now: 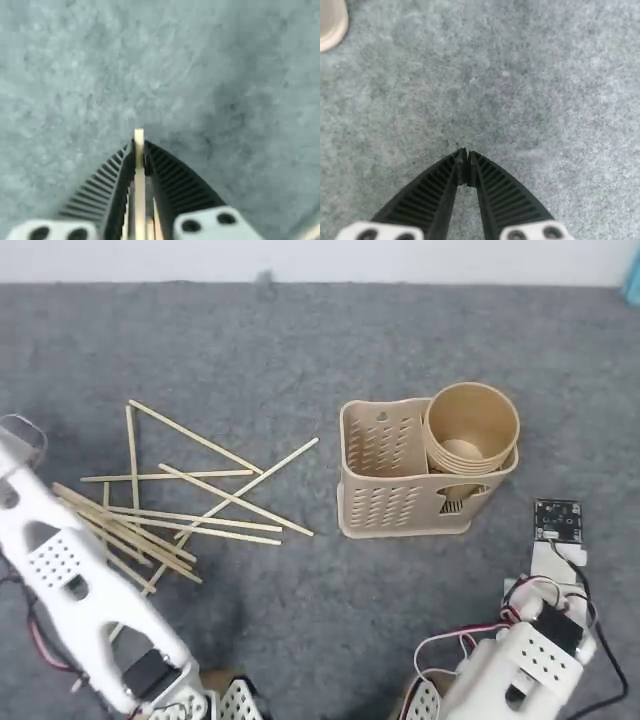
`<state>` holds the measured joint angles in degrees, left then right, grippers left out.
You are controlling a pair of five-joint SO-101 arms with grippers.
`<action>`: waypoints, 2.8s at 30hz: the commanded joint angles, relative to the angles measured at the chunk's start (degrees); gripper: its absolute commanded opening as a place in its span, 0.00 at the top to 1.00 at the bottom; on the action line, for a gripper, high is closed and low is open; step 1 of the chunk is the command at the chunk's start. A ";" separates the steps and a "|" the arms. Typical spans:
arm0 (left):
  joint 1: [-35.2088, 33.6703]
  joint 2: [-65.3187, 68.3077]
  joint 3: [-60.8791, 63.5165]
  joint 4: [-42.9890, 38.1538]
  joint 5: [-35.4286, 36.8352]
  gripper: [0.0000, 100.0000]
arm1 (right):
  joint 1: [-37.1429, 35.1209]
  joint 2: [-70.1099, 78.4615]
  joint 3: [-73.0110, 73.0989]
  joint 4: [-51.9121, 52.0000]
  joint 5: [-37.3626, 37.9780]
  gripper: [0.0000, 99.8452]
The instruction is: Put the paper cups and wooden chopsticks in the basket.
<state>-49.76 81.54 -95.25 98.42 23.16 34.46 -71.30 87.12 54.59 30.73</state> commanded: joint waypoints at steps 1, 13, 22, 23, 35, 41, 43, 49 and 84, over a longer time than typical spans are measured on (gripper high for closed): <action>-0.53 -10.37 -0.84 2.29 0.44 0.99 | -0.40 -0.84 -0.26 0.04 0.62 0.99; -4.57 -26.90 -0.84 2.37 0.35 0.99 | -0.40 -0.84 -0.26 0.04 0.62 0.99; -11.60 -36.13 -0.66 2.64 -3.96 0.99 | -0.40 -0.84 -0.26 0.04 0.62 0.99; -12.04 -37.36 0.13 2.64 -4.04 0.99 | -0.40 -0.84 -0.26 0.04 0.62 0.99; -5.80 -64.97 33.63 1.93 -8.26 0.99 | -0.40 -0.84 -0.26 0.04 0.62 0.99; -0.62 -75.78 39.69 2.02 -8.26 0.99 | -0.40 -0.84 -0.26 0.13 0.62 0.99; 0.97 -79.82 41.01 2.02 -8.26 0.99 | -0.40 -0.84 -0.26 0.13 0.62 0.99; 7.21 -93.27 46.99 2.02 -8.26 0.99 | -0.31 -0.84 -0.26 0.13 0.62 0.99; 72.35 -128.79 105.54 -72.18 -8.70 0.99 | 1.10 -0.84 -0.26 0.13 0.62 0.99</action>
<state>20.40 -50.86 10.07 30.81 14.90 35.08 -71.30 87.12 54.59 30.73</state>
